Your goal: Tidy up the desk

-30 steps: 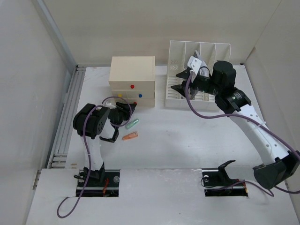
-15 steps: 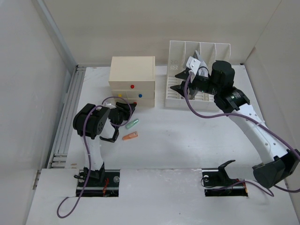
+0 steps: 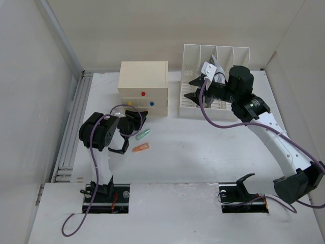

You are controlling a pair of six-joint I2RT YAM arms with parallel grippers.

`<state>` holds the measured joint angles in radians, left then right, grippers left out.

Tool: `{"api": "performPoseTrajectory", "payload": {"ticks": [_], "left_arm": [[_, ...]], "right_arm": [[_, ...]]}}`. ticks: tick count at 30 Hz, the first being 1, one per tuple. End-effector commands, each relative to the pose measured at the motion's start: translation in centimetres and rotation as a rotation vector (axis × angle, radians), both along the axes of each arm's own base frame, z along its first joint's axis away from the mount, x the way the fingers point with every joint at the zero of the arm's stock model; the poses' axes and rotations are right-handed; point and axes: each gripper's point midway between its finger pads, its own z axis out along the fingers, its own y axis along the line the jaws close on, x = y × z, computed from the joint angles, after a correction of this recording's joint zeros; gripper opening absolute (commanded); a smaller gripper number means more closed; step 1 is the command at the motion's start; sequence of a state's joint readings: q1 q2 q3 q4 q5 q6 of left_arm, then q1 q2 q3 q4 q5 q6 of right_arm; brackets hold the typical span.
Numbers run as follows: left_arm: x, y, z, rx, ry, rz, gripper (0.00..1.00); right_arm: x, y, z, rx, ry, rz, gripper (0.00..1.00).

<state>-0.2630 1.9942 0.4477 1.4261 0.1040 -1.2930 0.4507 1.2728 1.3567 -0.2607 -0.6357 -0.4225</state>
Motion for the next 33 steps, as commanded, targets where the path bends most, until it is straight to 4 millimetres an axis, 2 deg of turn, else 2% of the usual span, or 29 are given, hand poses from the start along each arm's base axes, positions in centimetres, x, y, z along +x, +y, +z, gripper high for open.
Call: {"api": "performPoseTrajectory", "payload": {"ticks": [1, 12, 19, 25, 27, 33], "left_arm": [[1.9, 2.1, 14.8, -0.156, -0.579, 0.126, 0.44], [2.3, 1.9, 15.9, -0.173, -0.602, 0.125, 0.38], [2.6, 1.9, 15.9, -0.173, -0.6, 0.125, 0.24], [1.2, 1.8, 14.8, -0.175, -0.569, 0.116, 0.13], [0.3, 2.1, 14.7, -0.177, -0.574, 0.116, 0.13], [-2.2, 1.1, 13.5, -0.168, -0.53, 0.073, 0.12]], "right_arm": [[0.1, 0.2, 0.4, 0.008, -0.025, 0.028, 0.59], [0.1, 0.4, -0.2, 0.002, -0.007, 0.037, 0.59], [0.2, 0.6, -0.5, 0.0, 0.002, 0.046, 0.59], [0.1, 0.7, -0.5, 0.002, 0.003, 0.055, 0.59], [0.1, 0.7, -0.5, 0.002, 0.003, 0.055, 0.59], [0.0, 0.7, -0.4, -0.001, -0.005, 0.066, 0.59]]}}
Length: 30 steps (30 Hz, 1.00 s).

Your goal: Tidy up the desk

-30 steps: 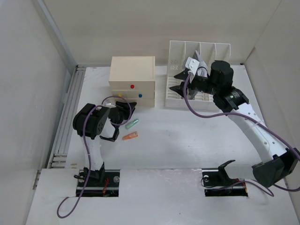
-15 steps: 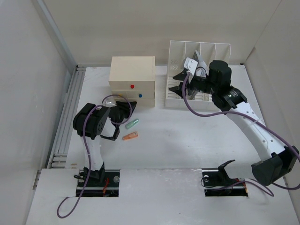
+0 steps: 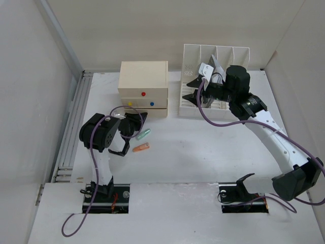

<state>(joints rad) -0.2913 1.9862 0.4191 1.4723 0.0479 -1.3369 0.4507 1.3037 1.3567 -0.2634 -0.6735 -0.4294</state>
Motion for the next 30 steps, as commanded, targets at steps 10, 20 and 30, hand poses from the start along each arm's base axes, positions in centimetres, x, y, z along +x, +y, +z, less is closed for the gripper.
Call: {"api": "performPoseTrajectory", "payload": {"ticks": [10, 20, 30], "left_arm": [[-5.1, 0.2, 11.5, -0.094, -0.459, -0.007, 0.11], [-8.4, -0.2, 10.0, -0.052, -0.401, -0.053, 0.11], [-8.3, -0.1, 14.9, -0.025, -0.573, -0.067, 0.41]], "right_arm": [[-0.3, 0.1, 0.7, 0.013, -0.031, 0.038, 0.59], [-0.6, 0.3, 0.8, 0.017, -0.03, 0.056, 0.59], [-0.6, 0.3, 0.8, 0.017, -0.03, 0.056, 0.59]]}}
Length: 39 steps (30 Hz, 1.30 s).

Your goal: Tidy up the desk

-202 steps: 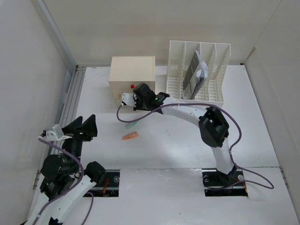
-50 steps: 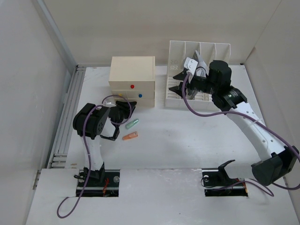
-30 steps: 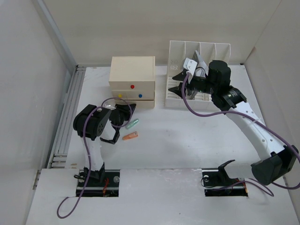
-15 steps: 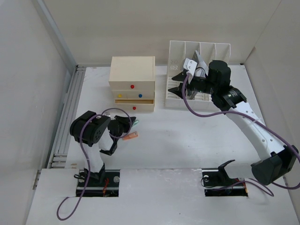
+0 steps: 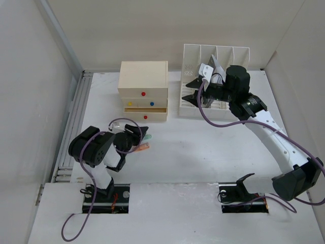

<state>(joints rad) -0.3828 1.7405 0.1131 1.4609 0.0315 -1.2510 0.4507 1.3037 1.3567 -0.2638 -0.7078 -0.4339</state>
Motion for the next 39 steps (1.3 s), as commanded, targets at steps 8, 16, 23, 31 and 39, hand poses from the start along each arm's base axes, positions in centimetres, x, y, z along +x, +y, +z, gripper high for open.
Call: {"api": "performPoseTrajectory", "payload": {"ticks": [8, 16, 23, 31, 39], "left_arm": [[3.7, 0.3, 17.1, -0.077, -0.608, 0.001, 0.53], [7.4, 0.7, 18.2, -0.042, -0.56, 0.046, 0.53], [7.7, 0.5, 17.5, -0.081, -0.537, 0.025, 0.46], [6.2, 0.8, 17.8, -0.069, -0.558, 0.016, 0.3], [3.8, 0.2, 17.9, -0.056, -0.557, -0.008, 0.25]], "right_arm": [[0.2, 0.2, -0.2, 0.001, -0.004, 0.022, 0.59], [0.3, 0.4, -0.6, -0.002, 0.007, 0.031, 0.59], [0.3, 0.4, -0.6, -0.002, 0.007, 0.031, 0.59], [0.4, 0.5, -0.9, -0.003, 0.016, 0.04, 0.59], [0.4, 0.5, -0.9, -0.003, 0.016, 0.04, 0.59]]}}
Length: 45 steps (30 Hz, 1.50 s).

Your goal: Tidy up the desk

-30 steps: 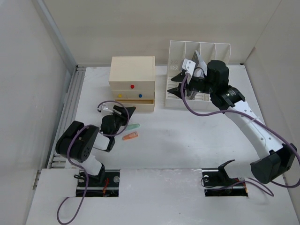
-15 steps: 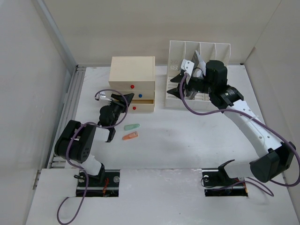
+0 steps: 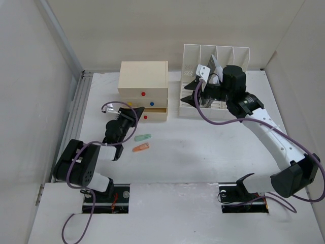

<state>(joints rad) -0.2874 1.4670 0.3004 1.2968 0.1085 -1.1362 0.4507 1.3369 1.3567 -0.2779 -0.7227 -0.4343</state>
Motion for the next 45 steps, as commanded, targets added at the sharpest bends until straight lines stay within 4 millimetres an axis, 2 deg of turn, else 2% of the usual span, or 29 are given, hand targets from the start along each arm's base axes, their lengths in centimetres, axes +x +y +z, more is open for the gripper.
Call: {"api": "performPoseTrajectory", "payload": {"ticks": [1, 7, 9, 10, 18, 29, 36, 38, 45], "left_arm": [[-1.7, -0.4, 5.9, -0.05, -0.227, -0.011, 0.25], [-1.9, -0.3, 2.9, -0.071, -0.164, 0.007, 0.31], [-2.1, -0.7, 3.1, -0.108, -0.182, -0.022, 0.31], [-1.7, -1.1, 2.2, -0.121, -0.157, -0.033, 0.31], [-1.3, -1.4, 0.5, -0.148, -0.144, -0.047, 0.31], [-0.3, -0.7, 0.3, -0.145, -0.175, 0.012, 0.35], [0.4, 0.4, 1.0, -0.188, -0.212, 0.083, 0.36], [0.7, 0.8, 0.7, -0.188, -0.203, 0.107, 0.36], [0.9, 1.1, 1.4, -0.204, -0.237, 0.125, 0.37]], "right_arm": [[0.0, 0.1, 0.6, 0.015, -0.027, 0.025, 0.59], [0.0, 0.2, 0.1, 0.009, -0.009, 0.034, 0.59], [0.0, 0.2, 0.1, 0.009, -0.009, 0.034, 0.59], [0.0, 0.2, 0.1, 0.009, -0.009, 0.034, 0.59], [0.1, 0.2, 0.1, 0.007, -0.01, 0.025, 0.59], [0.2, 0.3, -0.3, 0.006, -0.001, 0.034, 0.59], [0.4, 0.4, -0.6, 0.002, 0.007, 0.034, 0.59], [0.4, 0.4, -0.6, 0.002, 0.007, 0.034, 0.59], [0.2, 0.5, -0.6, 0.004, 0.008, 0.043, 0.59]]}}
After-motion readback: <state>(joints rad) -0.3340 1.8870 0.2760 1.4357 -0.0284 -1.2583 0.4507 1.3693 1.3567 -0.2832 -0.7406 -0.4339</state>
